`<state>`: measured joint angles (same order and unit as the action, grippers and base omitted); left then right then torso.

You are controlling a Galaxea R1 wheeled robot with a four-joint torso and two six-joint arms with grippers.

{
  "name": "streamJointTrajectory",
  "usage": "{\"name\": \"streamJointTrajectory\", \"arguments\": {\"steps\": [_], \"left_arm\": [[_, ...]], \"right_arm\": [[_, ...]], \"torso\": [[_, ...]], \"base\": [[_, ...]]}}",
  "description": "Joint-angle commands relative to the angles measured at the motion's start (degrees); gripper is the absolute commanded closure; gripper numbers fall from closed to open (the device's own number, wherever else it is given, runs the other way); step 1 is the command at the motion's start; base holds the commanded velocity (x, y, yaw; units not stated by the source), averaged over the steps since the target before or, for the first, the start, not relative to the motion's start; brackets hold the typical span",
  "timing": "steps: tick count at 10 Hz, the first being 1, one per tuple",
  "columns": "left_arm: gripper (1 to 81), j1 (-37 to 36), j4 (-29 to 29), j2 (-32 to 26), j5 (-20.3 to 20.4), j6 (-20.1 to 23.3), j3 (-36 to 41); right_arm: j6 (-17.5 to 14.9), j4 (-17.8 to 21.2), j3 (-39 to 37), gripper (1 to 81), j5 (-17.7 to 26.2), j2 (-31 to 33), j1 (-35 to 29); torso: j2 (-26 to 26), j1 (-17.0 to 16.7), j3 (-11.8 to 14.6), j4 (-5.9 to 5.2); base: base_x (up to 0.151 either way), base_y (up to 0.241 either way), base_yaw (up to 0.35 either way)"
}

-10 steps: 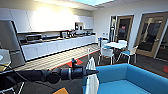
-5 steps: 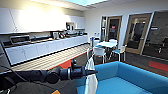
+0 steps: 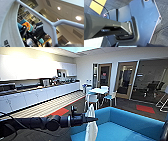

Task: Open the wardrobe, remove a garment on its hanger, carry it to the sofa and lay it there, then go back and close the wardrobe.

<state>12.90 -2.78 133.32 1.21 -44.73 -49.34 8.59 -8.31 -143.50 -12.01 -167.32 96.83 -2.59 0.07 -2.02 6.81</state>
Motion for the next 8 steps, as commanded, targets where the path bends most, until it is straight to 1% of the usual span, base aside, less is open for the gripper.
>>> {"name": "streamJointTrajectory", "arguments": {"steps": [1,8], "left_arm": [[81.1,-8.6,-1.9,-0.1,2.3,1.2,1.2],[81.1,-7.9,-2.1,-1.6,2.2,1.3,1.7]], "right_arm": [[-0.2,-0.5,0.3,1.0,2.7,0.3,-1.8],[-0.2,-0.6,0.2,1.0,2.8,-0.1,-1.9]], "torso": [[0.0,0.0,0.0,0.00],[0.0,0.0,0.0,0.00]], "base": [[0.000,0.000,-0.230],[0.000,0.000,-0.230]]}}
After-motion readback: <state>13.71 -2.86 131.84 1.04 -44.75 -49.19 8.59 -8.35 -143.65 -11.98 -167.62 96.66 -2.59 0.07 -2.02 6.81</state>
